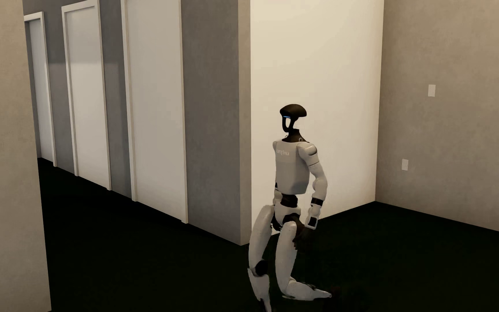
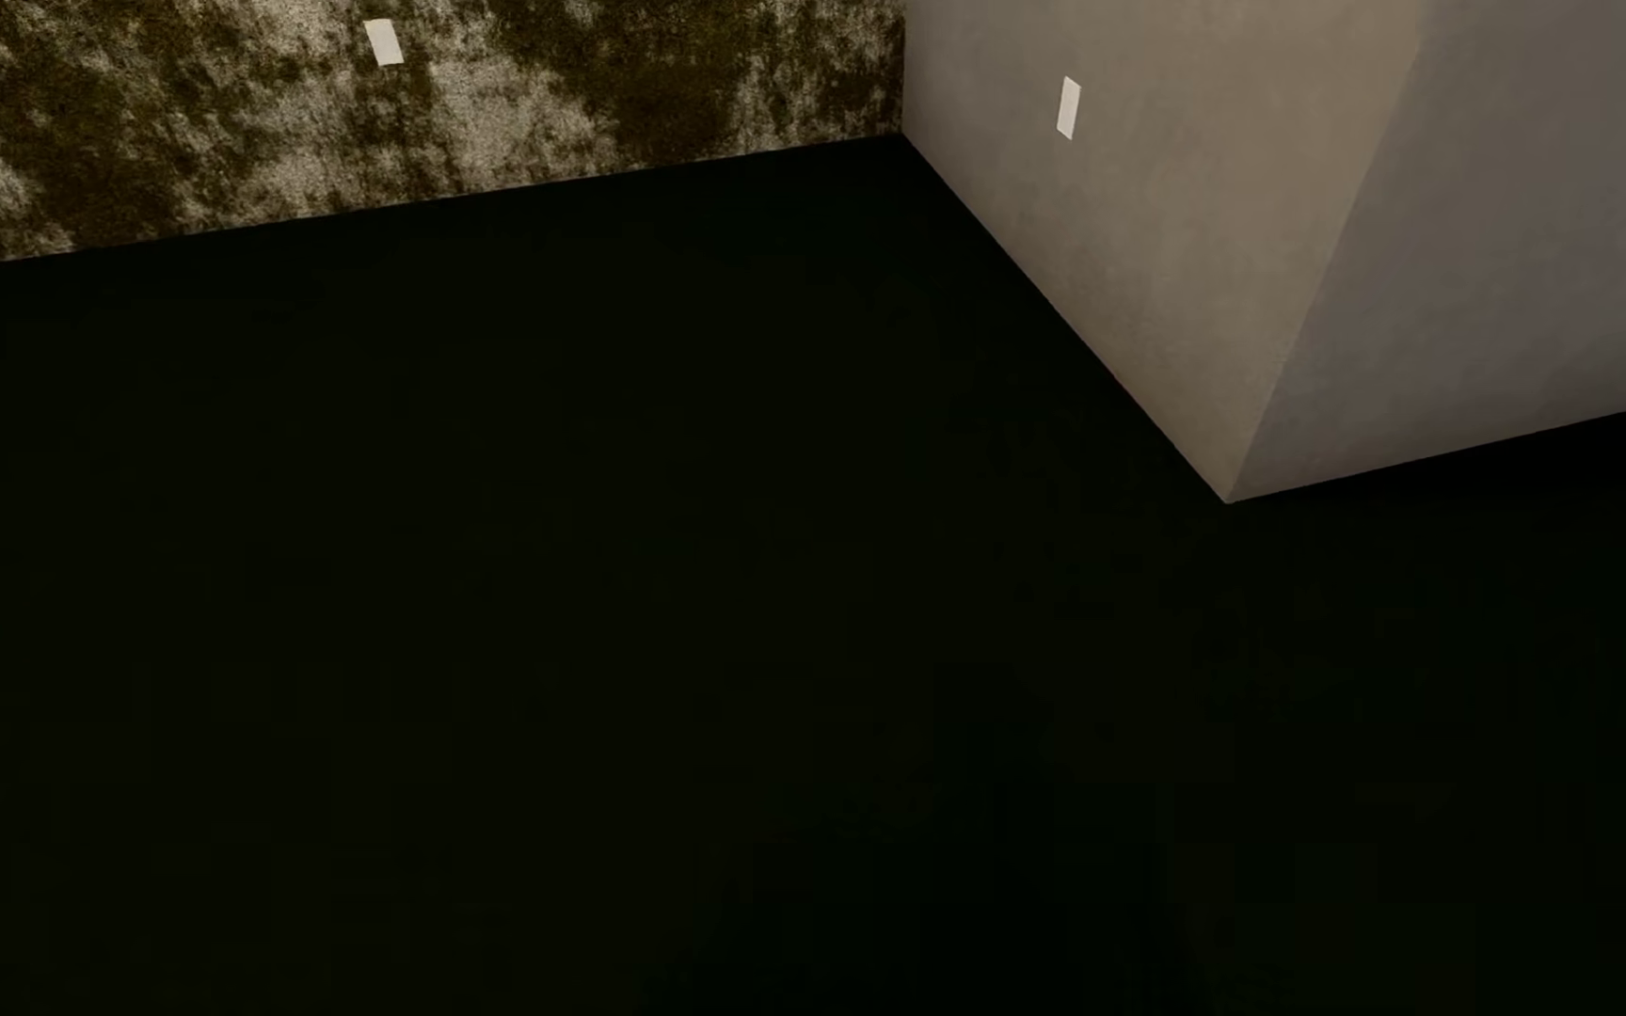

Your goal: Avoid the corner

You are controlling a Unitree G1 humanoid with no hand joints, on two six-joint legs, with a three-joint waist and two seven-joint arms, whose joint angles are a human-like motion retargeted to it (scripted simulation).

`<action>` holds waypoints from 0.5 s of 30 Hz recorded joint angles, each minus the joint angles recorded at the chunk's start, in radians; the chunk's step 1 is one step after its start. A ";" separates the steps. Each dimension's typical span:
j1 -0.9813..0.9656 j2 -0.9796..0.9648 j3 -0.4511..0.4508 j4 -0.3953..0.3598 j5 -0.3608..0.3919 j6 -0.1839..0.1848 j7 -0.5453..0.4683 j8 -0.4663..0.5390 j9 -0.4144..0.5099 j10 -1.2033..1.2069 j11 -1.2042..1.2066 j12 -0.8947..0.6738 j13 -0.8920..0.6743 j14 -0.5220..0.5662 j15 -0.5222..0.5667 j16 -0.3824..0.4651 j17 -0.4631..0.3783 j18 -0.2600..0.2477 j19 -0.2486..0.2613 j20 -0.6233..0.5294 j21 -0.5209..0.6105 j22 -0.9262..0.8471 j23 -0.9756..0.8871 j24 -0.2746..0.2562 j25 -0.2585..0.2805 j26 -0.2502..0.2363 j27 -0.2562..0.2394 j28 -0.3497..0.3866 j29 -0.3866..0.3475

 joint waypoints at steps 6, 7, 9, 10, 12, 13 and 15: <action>-0.283 0.296 0.214 0.006 -0.034 -0.137 0.000 0.000 -0.035 -0.827 -0.066 0.116 -0.118 0.491 -0.372 0.026 -0.034 0.000 0.000 -0.017 -0.136 0.039 -0.193 0.000 0.000 0.000 0.000 0.000 0.000; -0.300 0.345 0.234 0.032 -0.035 -0.131 0.000 0.000 -0.040 -0.795 -0.048 0.142 -0.130 0.563 -0.442 0.024 -0.050 0.000 0.000 -0.024 -0.158 0.041 -0.221 0.000 0.000 0.000 0.000 0.000 0.000; -0.254 0.385 0.281 0.016 -0.052 -0.152 0.000 0.000 -0.026 -0.670 0.075 0.151 -0.142 0.286 -0.433 0.027 -0.054 0.000 0.000 -0.042 -0.182 0.059 -0.249 0.000 0.000 0.000 0.000 0.000 0.000; -0.223 0.334 0.307 0.021 -0.071 -0.172 0.000 0.000 -0.020 -0.630 0.188 0.126 -0.154 0.179 -0.308 0.028 -0.018 0.000 0.000 -0.053 -0.222 0.083 -0.225 0.000 0.000 0.000 0.000 0.000 0.000; -0.141 0.226 0.273 0.054 -0.110 -0.208 0.000 0.000 0.002 -0.648 0.288 0.060 -0.186 0.083 -0.041 0.063 0.018 0.000 0.000 -0.055 -0.132 0.108 -0.216 0.000 0.000 0.000 0.000 0.000 0.000; -0.102 0.152 0.239 0.083 -0.129 -0.212 0.000 0.000 -0.001 -0.668 0.309 0.050 -0.172 0.056 -0.010 0.069 0.025 0.000 0.000 -0.015 -0.118 0.089 -0.238 0.000 0.000 0.000 0.000 0.000 0.000; -0.010 0.006 0.192 0.129 -0.165 -0.194 0.000 0.000 -0.019 -0.691 0.293 0.039 -0.133 -0.008 -0.059 0.072 0.036 0.000 0.000 -0.008 -0.059 0.036 -0.217 0.000 0.000 0.000 0.000 0.000 0.000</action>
